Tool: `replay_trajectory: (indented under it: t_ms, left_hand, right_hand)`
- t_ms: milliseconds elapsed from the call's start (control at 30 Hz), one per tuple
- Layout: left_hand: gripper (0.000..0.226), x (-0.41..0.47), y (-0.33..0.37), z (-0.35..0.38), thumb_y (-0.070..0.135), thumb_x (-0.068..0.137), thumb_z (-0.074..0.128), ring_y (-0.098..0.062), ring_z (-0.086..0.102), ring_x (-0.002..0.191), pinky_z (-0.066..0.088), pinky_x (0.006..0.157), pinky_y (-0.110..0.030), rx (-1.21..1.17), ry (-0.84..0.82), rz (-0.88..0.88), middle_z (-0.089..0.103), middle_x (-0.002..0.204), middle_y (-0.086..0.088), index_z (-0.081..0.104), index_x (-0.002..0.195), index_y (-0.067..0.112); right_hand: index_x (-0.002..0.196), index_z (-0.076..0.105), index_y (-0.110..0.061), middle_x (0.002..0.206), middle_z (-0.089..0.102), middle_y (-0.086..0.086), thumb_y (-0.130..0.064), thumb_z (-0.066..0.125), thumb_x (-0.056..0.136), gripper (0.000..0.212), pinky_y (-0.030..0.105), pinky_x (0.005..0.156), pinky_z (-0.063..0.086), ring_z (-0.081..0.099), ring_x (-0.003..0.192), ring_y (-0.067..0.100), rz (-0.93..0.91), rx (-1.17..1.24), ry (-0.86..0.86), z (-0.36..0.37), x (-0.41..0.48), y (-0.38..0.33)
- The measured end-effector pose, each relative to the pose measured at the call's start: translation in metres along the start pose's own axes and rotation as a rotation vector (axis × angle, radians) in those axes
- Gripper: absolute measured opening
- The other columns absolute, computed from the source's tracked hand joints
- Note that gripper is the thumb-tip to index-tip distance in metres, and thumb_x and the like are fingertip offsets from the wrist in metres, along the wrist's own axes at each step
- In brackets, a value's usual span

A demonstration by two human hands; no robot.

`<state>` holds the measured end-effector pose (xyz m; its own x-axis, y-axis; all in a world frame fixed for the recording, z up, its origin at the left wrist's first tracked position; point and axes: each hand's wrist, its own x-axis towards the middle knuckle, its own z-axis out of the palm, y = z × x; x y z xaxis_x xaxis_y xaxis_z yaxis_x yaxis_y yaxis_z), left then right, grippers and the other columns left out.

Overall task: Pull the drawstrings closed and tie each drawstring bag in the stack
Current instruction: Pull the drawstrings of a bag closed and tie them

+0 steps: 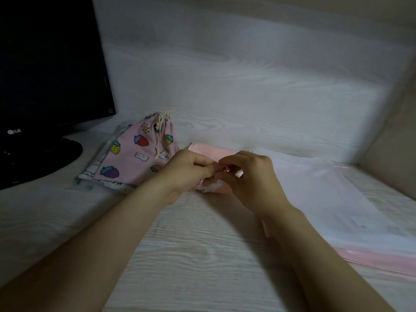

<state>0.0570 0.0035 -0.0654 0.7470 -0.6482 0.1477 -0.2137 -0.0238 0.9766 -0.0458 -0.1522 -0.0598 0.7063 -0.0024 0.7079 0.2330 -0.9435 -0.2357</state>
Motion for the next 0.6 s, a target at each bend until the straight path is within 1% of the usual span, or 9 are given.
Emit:
replay_trajectory:
  t_ms: [67, 100, 133, 200, 300, 400, 500, 567, 600]
  left_hand:
    - [0.015, -0.0003, -0.0003, 0.0002, 0.014, 0.097, 0.074, 0.003, 0.063, 0.056, 0.043, 0.049, -0.009, 0.0, 0.013, -0.005, 0.072, 0.064, 0.006, 0.081, 0.105, 0.003]
    - [0.015, -0.0004, -0.0002, 0.0, 0.015, 0.096, 0.075, 0.001, 0.065, 0.061, 0.046, 0.052, -0.01, -0.002, 0.021, -0.009, 0.076, 0.07, 0.003, 0.082, 0.105, 0.004]
    - [0.015, 0.0004, -0.0006, -0.0008, 0.017, 0.095, 0.077, -0.002, 0.068, 0.066, 0.048, 0.055, -0.011, 0.004, 0.027, -0.01, 0.078, 0.076, 0.0, 0.083, 0.104, 0.007]
    - [0.015, 0.0008, -0.0001, -0.0015, 0.02, 0.093, 0.079, -0.004, 0.068, 0.069, 0.049, 0.058, -0.013, 0.013, 0.03, -0.014, 0.079, 0.08, -0.002, 0.084, 0.102, 0.009]
    - [0.016, -0.0002, 0.0018, -0.0003, 0.017, 0.093, 0.077, -0.001, 0.067, 0.062, 0.047, 0.052, -0.012, -0.015, 0.027, -0.035, 0.077, 0.077, -0.003, 0.083, 0.103, 0.005]
    - [0.016, 0.0008, 0.0001, 0.0003, 0.018, 0.095, 0.076, 0.002, 0.062, 0.056, 0.044, 0.048, -0.011, 0.005, 0.028, -0.033, 0.074, 0.071, 0.002, 0.082, 0.104, 0.006]
    - [0.015, 0.002, -0.0006, -0.0006, 0.015, 0.095, 0.075, 0.003, 0.064, 0.062, 0.047, 0.056, -0.011, -0.014, 0.022, -0.031, 0.076, 0.072, 0.005, 0.082, 0.105, 0.006]
    - [0.015, 0.0022, -0.001, -0.001, 0.015, 0.096, 0.075, -0.003, 0.065, 0.068, 0.051, 0.063, -0.013, -0.02, 0.012, -0.034, 0.076, 0.077, 0.0, 0.083, 0.104, 0.006]
    - [0.014, 0.0027, -0.0018, -0.0017, 0.015, 0.096, 0.075, -0.007, 0.065, 0.072, 0.052, 0.066, -0.016, -0.015, 0.008, -0.033, 0.077, 0.08, -0.006, 0.083, 0.103, 0.005]
  right_hand:
    - [0.094, 0.08, -0.019, 0.083, 0.073, 0.0, -0.018, 0.085, 0.082, 0.013, 0.037, 0.069, 0.053, 0.064, 0.072, 0.014, -0.004, -0.016, -0.007, 0.0005, -0.0001, -0.0012]
    - [0.093, 0.08, -0.019, 0.082, 0.073, 0.001, -0.018, 0.085, 0.082, 0.012, 0.039, 0.068, 0.053, 0.064, 0.072, 0.015, -0.008, -0.023, -0.004, 0.0006, -0.0001, -0.0014]
    - [0.093, 0.08, -0.019, 0.082, 0.073, 0.001, -0.018, 0.085, 0.082, 0.012, 0.039, 0.068, 0.053, 0.064, 0.072, 0.016, -0.012, -0.026, 0.002, 0.0004, 0.0, -0.0015]
    - [0.094, 0.081, -0.018, 0.082, 0.073, 0.001, -0.019, 0.085, 0.081, 0.013, 0.039, 0.067, 0.054, 0.065, 0.072, 0.016, -0.023, -0.022, 0.008, 0.0002, -0.0001, -0.0012]
    - [0.095, 0.081, -0.02, 0.083, 0.072, 0.001, -0.021, 0.086, 0.081, 0.015, 0.037, 0.068, 0.052, 0.064, 0.072, 0.015, -0.026, -0.03, -0.01, 0.0, 0.0002, -0.0001]
    - [0.097, 0.081, -0.02, 0.084, 0.071, 0.001, -0.02, 0.086, 0.081, 0.017, 0.033, 0.067, 0.051, 0.064, 0.073, 0.015, -0.023, -0.035, 0.001, 0.0015, -0.0006, -0.0007]
    - [0.098, 0.082, -0.019, 0.085, 0.071, 0.002, -0.016, 0.086, 0.08, 0.018, 0.031, 0.066, 0.052, 0.065, 0.071, 0.017, -0.013, -0.04, 0.016, 0.0045, -0.0009, -0.004]
    - [0.096, 0.082, -0.019, 0.084, 0.07, 0.003, -0.014, 0.085, 0.081, 0.017, 0.033, 0.064, 0.053, 0.064, 0.07, 0.018, -0.008, -0.049, 0.022, 0.0061, 0.0, -0.0059]
    - [0.095, 0.082, -0.018, 0.083, 0.07, 0.003, -0.012, 0.085, 0.081, 0.016, 0.035, 0.064, 0.053, 0.064, 0.07, 0.019, -0.005, -0.055, 0.023, 0.007, 0.0005, -0.0067]
